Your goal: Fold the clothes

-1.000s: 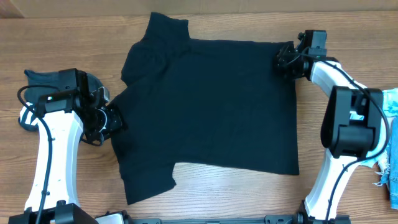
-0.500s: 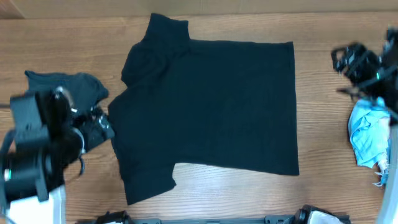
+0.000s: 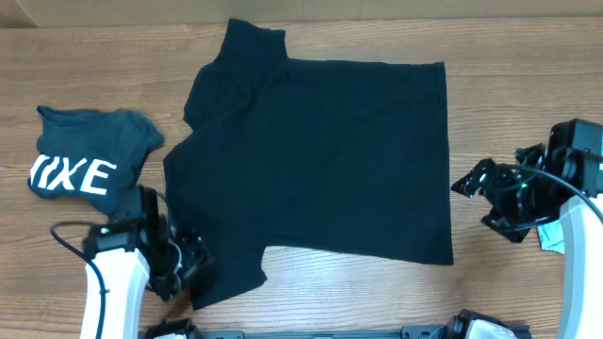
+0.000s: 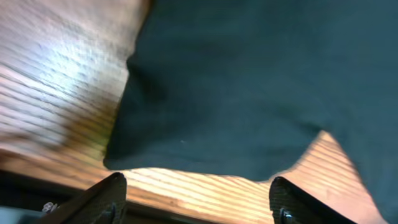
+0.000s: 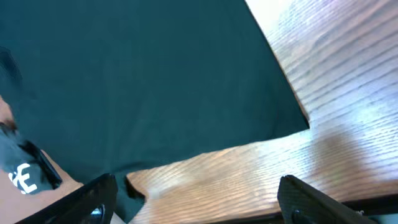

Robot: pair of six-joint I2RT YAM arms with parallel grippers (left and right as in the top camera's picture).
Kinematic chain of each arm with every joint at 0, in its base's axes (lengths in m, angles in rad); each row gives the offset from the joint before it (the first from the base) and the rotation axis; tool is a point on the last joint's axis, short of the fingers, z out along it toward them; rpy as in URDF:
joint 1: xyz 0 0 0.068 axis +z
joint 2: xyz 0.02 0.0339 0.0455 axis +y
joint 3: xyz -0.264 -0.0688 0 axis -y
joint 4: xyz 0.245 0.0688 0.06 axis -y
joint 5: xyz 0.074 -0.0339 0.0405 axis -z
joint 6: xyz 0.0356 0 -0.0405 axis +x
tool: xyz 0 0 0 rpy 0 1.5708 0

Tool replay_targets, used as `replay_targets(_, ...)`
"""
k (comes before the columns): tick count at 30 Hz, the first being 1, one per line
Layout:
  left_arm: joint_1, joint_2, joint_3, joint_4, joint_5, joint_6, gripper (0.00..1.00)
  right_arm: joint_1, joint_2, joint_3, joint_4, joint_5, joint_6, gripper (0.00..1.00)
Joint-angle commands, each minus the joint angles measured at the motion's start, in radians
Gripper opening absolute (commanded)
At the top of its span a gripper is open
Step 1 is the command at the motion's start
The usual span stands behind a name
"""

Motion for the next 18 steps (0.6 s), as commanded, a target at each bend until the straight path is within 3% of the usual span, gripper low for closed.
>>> replay_targets(1,-0.007,-0.012,-0.136,0.077,-0.031,-0.134,0.75,0.005,-0.007,-0.049,0.025,-0.011,-0.012,0.87)
replay_targets(13,-0.006,0.008,-0.177,0.028,-0.131,-0.170,0.80,0.005,-0.007,-0.050,0.046,-0.010,-0.035,0.87)
replay_targets(18,-0.007,0.072,-0.177,0.035,-0.152,-0.190,0.60,0.005,-0.007,-0.050,0.053,-0.011,-0.064,0.88)
